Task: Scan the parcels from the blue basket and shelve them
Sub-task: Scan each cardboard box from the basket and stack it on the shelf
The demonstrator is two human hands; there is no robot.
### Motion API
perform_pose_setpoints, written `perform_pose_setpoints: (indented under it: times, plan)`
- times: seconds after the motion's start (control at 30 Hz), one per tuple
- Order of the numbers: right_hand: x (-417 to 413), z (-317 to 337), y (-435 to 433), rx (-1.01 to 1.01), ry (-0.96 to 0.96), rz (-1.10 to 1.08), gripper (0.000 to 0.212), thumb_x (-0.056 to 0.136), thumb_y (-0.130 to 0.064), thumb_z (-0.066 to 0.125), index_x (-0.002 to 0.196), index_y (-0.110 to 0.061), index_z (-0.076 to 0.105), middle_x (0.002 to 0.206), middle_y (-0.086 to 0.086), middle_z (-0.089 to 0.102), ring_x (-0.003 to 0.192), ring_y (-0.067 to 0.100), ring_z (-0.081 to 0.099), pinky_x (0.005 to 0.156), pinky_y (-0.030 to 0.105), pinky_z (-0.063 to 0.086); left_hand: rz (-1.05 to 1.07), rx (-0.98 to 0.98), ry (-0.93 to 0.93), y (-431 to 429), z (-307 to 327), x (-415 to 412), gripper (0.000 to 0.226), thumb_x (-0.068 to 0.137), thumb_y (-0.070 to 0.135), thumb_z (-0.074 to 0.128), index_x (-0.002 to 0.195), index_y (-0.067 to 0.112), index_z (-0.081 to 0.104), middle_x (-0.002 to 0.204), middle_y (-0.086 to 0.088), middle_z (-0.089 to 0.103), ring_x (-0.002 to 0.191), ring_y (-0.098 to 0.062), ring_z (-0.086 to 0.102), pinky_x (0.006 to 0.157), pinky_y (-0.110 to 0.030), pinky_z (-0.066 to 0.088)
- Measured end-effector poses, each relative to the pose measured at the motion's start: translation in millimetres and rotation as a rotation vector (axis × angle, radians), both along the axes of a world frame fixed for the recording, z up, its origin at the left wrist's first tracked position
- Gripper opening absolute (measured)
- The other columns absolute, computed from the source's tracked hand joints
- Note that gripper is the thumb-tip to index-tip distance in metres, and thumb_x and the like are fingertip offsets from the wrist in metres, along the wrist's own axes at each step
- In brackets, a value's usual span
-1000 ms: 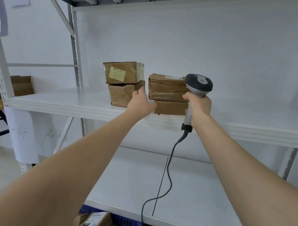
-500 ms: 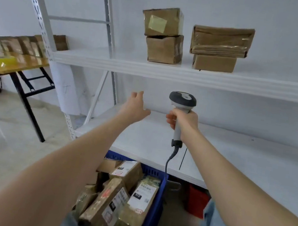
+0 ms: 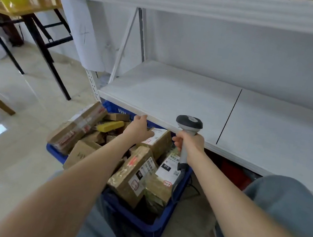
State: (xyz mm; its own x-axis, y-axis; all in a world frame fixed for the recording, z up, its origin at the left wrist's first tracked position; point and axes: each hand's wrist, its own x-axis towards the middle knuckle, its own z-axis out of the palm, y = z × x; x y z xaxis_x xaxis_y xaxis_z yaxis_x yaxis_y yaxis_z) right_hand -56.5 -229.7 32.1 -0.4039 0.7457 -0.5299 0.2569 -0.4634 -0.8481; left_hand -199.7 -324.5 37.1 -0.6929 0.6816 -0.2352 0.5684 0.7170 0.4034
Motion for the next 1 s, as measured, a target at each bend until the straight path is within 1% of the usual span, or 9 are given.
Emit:
perform_pose_setpoints:
  times: [0.13, 0.23, 0.3, 0.4, 0.47, 0.57, 0.7, 0.9, 1.0]
  plan:
    - [-11, -30, 2, -0.063, -0.062, -0.001, 0.007, 0.083, -0.008, 0.065, 0.077, -0.004, 0.066, 0.069, 0.007, 0.071, 0.054, 0.012, 0.059, 0.052, 0.024, 0.046, 0.027, -0.076, -0.044, 3, -37, -10, 0.076, 0.089, 0.031, 0.063, 0.149, 0.009, 0.022, 0.151, -0.017, 0.025, 0.129, -0.032, 0.043, 0.1, -0.039, 0.042]
    - [-18, -46, 5, -0.114, -0.096, -0.008, 0.007, 0.085, -0.009, 0.066, 0.081, -0.003, 0.066, 0.069, 0.007, 0.07, 0.052, 0.012, 0.059, 0.05, 0.023, 0.045, 0.042, -0.143, -0.092, 4, -61, -19, 0.08, 0.086, 0.037, 0.065, 0.149, 0.011, 0.024, 0.149, -0.016, 0.031, 0.131, -0.032, 0.04, 0.1, -0.042, 0.042]
    - [-23, -55, 5, -0.152, -0.111, 0.0, 0.007, 0.085, -0.008, 0.065, 0.083, -0.001, 0.066, 0.07, 0.008, 0.069, 0.053, 0.013, 0.059, 0.051, 0.024, 0.047, 0.069, -0.194, -0.211, 1, -73, -24, 0.074, 0.082, 0.039, 0.067, 0.144, 0.014, 0.034, 0.141, -0.014, 0.042, 0.123, -0.031, 0.047, 0.095, -0.041, 0.045]
    - [-27, -67, 1, -0.188, -0.142, 0.027, 0.008, 0.086, -0.009, 0.065, 0.081, -0.003, 0.066, 0.074, 0.008, 0.07, 0.06, 0.013, 0.062, 0.061, 0.025, 0.053, 0.032, -0.269, -0.368, -9, -89, -27, 0.054, 0.081, 0.04, 0.069, 0.127, 0.018, 0.053, 0.117, -0.006, 0.062, 0.102, -0.021, 0.059, 0.081, -0.033, 0.051]
    - [-29, -74, -3, -0.202, -0.148, 0.032, 0.01, 0.086, -0.008, 0.064, 0.077, -0.004, 0.063, 0.072, 0.007, 0.069, 0.06, 0.013, 0.062, 0.061, 0.025, 0.052, 0.035, -0.323, -0.422, -15, -98, -28, 0.057, 0.081, 0.037, 0.071, 0.129, 0.013, 0.05, 0.115, -0.006, 0.063, 0.096, -0.018, 0.06, 0.078, -0.03, 0.05]
    - [-31, -80, -7, -0.211, -0.155, 0.044, 0.01, 0.086, -0.008, 0.065, 0.076, -0.004, 0.063, 0.069, 0.007, 0.069, 0.058, 0.013, 0.061, 0.061, 0.025, 0.052, 0.046, -0.345, -0.389, -21, -105, -26, 0.069, 0.079, 0.034, 0.073, 0.137, 0.013, 0.04, 0.122, -0.008, 0.059, 0.099, -0.02, 0.06, 0.078, -0.03, 0.051]
    - [-29, -74, -6, -0.2, -0.137, 0.058, 0.007, 0.087, -0.008, 0.064, 0.081, -0.004, 0.063, 0.072, 0.008, 0.069, 0.058, 0.013, 0.061, 0.063, 0.025, 0.053, 0.111, -0.262, -0.355, -24, -93, -31, 0.061, 0.08, 0.032, 0.072, 0.131, 0.012, 0.045, 0.105, -0.004, 0.058, 0.089, -0.017, 0.062, 0.072, -0.029, 0.055]
    - [-18, -50, 0, -0.171, -0.026, 0.02, 0.003, 0.084, -0.006, 0.066, 0.082, -0.003, 0.066, 0.072, 0.009, 0.066, 0.059, 0.016, 0.06, 0.057, 0.027, 0.05, 0.195, 0.021, -0.384, -11, -17, -53, 0.06, 0.084, 0.032, 0.066, 0.138, 0.016, 0.044, 0.102, -0.004, 0.063, 0.083, -0.018, 0.065, 0.061, -0.028, 0.052]
    - [-8, -37, 4, -0.174, 0.07, -0.011, 0.008, 0.081, -0.004, 0.067, 0.089, -0.002, 0.065, 0.075, 0.01, 0.064, 0.063, 0.017, 0.06, 0.065, 0.033, 0.055, 0.281, 0.21, -0.428, -6, 11, -54, 0.065, 0.085, 0.031, 0.066, 0.143, 0.019, 0.04, 0.101, -0.003, 0.063, 0.08, -0.016, 0.062, 0.059, -0.028, 0.049]
